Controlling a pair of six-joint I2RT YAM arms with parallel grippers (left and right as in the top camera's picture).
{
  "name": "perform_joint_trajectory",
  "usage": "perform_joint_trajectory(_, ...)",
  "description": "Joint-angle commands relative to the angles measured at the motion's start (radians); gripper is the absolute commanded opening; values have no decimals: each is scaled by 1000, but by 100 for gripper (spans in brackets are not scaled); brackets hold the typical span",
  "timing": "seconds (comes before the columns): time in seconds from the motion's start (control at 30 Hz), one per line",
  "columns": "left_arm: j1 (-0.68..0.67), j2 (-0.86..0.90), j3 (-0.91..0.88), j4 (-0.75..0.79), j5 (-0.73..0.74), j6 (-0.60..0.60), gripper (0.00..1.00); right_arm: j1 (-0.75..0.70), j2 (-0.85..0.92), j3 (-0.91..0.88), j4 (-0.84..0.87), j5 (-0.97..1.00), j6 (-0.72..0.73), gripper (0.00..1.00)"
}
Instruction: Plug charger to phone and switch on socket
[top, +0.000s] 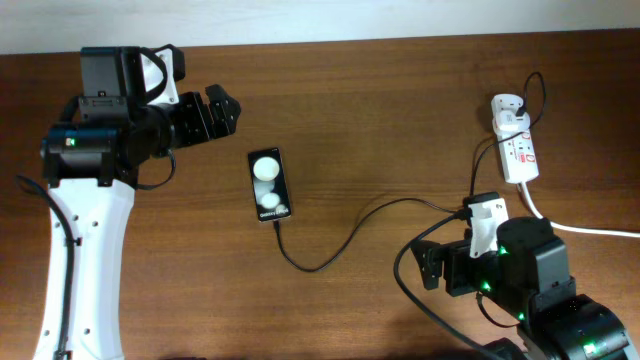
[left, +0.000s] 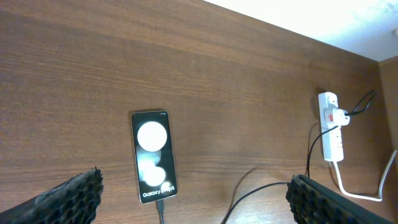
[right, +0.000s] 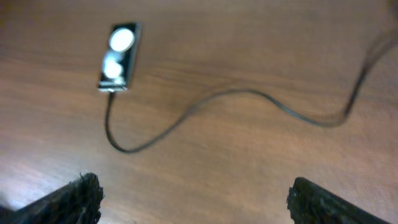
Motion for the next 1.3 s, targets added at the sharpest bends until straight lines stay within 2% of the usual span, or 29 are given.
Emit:
perform_joint_trajectory(0.0, 5, -6, 6, 1, 0, -6, 99, 5, 8, -7, 23, 117, 10, 99)
perform_joint_trajectory(0.23, 5, -6, 6, 1, 0, -6, 99, 5, 19, -7, 72, 324, 11, 99)
perform_joint_trajectory(0.43, 5, -6, 6, 1, 0, -6, 99, 5, 21, -7, 87, 325, 10, 99)
perform_joint_trajectory(0.6, 5, -6, 6, 1, 0, -6, 99, 3, 20, -13, 194, 350, 10, 99)
perform_joint_trajectory(0.8, 5, -6, 6, 1, 0, -6, 100, -76, -26, -75, 357, 350, 10, 99)
perform_joint_trajectory(0.93, 5, -6, 6, 1, 0, -6, 99, -97, -115, -225, 534, 349, 11, 99)
perform_joint_trajectory(1.07, 5, -6, 6, 1, 0, -6, 99, -107, -256, -465, 755, 349, 11, 99)
perform_joint_trajectory(1.17, 5, -6, 6, 1, 0, -6, 99, -109, -367, -617, 844, 349, 12, 99)
perform_joint_trajectory(1.27, 5, -6, 6, 1, 0, -6, 99, -109, -464, -703, 863, 349, 16, 99)
